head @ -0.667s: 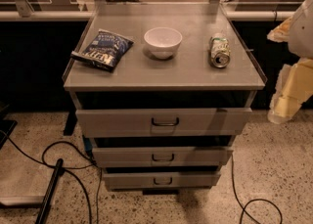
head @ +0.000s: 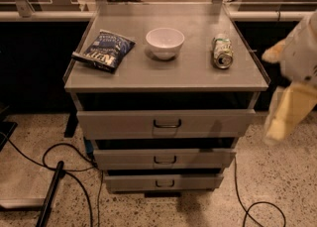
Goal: Open middle drawer
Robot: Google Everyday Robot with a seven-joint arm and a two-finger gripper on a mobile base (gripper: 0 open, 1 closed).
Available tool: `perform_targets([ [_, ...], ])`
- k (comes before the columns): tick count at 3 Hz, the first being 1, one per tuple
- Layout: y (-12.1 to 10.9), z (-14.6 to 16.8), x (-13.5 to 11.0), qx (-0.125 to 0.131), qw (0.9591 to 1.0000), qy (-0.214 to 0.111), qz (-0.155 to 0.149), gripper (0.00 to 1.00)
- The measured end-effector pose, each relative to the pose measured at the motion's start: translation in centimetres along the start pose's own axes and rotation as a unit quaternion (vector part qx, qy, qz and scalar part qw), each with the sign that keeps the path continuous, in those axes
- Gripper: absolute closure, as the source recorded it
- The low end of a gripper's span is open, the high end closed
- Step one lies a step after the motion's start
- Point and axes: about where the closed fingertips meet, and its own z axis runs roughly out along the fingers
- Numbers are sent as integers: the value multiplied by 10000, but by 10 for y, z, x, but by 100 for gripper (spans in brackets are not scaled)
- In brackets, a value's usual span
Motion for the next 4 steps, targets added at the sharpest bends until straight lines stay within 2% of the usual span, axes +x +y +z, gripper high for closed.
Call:
perform_targets([
  [1, 39, 51, -8, -246, 9995, -192, -40, 0],
  [2, 60, 79, 3, -521, 9986, -37, -18, 0],
  [3, 61, 80, 3, -513, 9987, -47, -14, 0],
  [4, 70, 109, 0, -473, 9987, -49, 176, 0],
])
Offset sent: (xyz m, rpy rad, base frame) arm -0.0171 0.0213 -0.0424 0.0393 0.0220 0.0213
